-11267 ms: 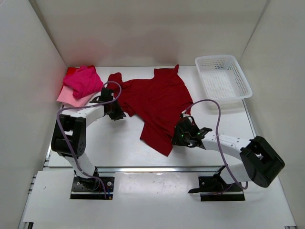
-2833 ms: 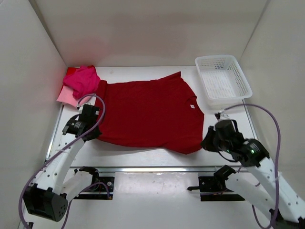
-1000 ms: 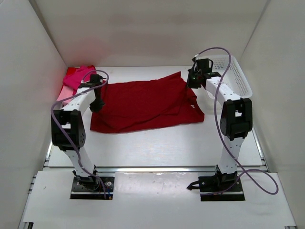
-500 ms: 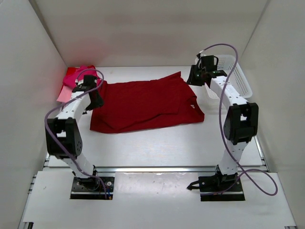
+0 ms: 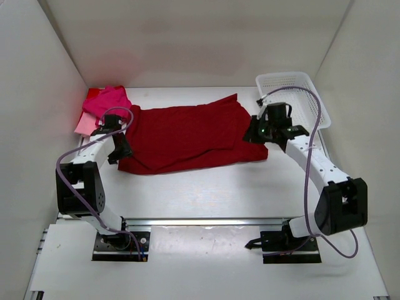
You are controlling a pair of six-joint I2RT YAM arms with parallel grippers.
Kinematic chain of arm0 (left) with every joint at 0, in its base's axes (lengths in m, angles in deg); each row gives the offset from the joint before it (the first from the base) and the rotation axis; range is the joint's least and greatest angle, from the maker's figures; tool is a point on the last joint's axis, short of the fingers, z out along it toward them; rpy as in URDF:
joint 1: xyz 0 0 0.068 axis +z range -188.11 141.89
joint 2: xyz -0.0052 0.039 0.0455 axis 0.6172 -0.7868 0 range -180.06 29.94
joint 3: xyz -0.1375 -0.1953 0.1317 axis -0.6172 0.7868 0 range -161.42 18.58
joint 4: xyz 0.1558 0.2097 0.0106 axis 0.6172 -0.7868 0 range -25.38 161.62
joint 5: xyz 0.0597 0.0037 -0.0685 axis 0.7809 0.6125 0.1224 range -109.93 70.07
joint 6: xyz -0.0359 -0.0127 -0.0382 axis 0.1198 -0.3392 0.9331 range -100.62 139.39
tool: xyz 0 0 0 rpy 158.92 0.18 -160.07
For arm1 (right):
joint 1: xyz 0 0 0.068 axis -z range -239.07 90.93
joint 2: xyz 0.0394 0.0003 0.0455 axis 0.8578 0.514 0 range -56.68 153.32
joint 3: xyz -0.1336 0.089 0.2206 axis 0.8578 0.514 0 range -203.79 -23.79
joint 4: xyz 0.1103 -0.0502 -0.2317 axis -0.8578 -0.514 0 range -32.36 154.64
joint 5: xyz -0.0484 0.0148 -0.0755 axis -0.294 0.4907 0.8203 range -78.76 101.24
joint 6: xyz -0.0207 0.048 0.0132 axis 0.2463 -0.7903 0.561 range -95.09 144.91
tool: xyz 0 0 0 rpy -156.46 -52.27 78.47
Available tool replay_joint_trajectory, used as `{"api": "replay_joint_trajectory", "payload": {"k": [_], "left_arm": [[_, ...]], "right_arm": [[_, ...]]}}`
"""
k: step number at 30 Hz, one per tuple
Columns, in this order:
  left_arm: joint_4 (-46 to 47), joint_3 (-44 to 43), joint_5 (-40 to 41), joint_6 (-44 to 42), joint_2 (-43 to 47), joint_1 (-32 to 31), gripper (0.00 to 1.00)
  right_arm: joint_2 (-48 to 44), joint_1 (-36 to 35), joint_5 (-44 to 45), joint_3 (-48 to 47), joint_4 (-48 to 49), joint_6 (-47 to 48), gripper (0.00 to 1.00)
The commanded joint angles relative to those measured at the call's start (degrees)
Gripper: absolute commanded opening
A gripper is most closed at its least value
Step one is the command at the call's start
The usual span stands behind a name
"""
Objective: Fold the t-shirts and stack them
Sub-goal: Fold the flattened T-shirt at the center of the board.
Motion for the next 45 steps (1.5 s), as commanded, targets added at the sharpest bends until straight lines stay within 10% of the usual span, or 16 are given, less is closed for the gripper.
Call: {"api": "replay_joint_trajectory", "payload": {"k": [1, 13, 24, 33, 45], "left_arm": [[4.52, -0.35, -4.13, -2.80, -0.48, 0.77, 0.61], [6.20, 0.80, -4.49, -6.24, -4.35, 0.77, 0.44], [6.55, 3.52, -3.96, -7.56, -3.65, 2.01, 0.61], [7.88, 3.35, -7.65, -5.97, -3.39, 3.06, 0.08], [1.37, 5.80, -7.04, -4.22, 4.08, 4.02, 0.00]], "right_arm": [[-4.41, -1.36, -4.17, 4.79, 1.87, -1.53, 0.03], [-9.42, -0.13, -3.93, 10.69, 0.03, -2.41, 0.18], [-9.95, 5.32, -4.71, 17.99, 2.40, -0.47, 0.24], [-8.64, 6.99, -3.92, 19.40, 3.46, 0.15, 0.25], [-0.03, 13.06, 0.30, 19.75, 11.28, -2.92, 0.42]]}}
